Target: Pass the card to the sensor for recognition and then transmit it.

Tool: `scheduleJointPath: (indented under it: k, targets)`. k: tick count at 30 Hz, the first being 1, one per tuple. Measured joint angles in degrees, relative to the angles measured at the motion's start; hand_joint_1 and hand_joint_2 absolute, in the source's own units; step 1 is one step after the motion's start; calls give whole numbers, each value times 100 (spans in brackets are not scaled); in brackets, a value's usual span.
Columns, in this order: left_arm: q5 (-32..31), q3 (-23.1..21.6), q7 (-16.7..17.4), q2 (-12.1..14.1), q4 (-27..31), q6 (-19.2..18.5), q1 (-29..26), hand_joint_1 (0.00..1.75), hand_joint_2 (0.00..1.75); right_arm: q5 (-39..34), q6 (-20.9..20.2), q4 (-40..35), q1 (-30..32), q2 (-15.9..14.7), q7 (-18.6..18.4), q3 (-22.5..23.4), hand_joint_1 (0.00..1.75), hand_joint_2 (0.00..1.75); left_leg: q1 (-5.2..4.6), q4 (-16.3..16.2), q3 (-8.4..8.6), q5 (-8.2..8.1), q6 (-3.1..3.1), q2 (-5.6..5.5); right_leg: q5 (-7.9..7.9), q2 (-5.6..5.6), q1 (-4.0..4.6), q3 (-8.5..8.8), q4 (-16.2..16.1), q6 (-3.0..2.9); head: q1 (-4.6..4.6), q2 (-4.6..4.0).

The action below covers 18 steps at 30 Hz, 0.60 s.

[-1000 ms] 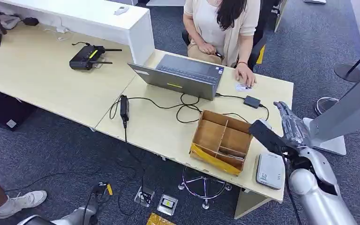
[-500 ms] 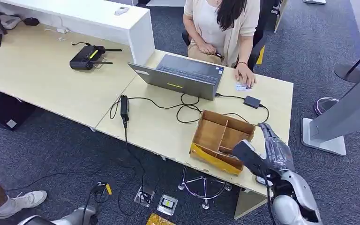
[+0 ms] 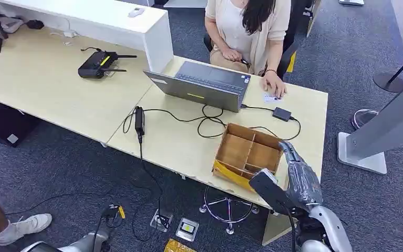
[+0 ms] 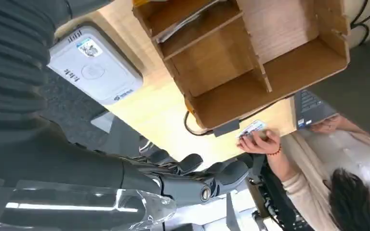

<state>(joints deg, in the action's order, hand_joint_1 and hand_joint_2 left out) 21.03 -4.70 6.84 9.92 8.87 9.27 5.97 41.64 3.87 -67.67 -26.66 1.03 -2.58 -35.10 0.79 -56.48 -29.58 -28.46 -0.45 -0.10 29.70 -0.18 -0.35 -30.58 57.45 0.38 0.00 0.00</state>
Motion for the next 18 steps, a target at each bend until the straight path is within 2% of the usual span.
scheduleJointPath:
  k: [3,6,10,13,18]
  targets:
    - [-4,0,0,-13,0,-4,2,0,0,0,35,-42,53,50,26,-7,0,175,1,0,-1,0,0,0,0,0,0,0,1,0,0,0]
    - [-22,-2,0,-24,0,-7,4,0,0,0,243,59,32,145,204,-11,0,175,1,0,-2,0,0,0,0,0,1,0,1,0,0,0]
    - [-48,-9,-2,-35,0,-7,6,0,0,-2,550,557,-165,295,478,-48,0,175,2,0,-2,2,-3,0,0,0,1,0,1,0,0,0]
    - [-48,-11,-13,-44,0,-4,7,0,0,225,927,949,-327,402,562,-79,0,175,2,0,-2,3,-4,-1,0,0,1,0,1,-1,0,0]
    - [-48,-11,-18,-46,0,-4,7,0,0,247,967,1004,-348,413,564,-83,0,175,2,0,-2,3,-4,-1,0,0,1,0,1,-1,0,0]
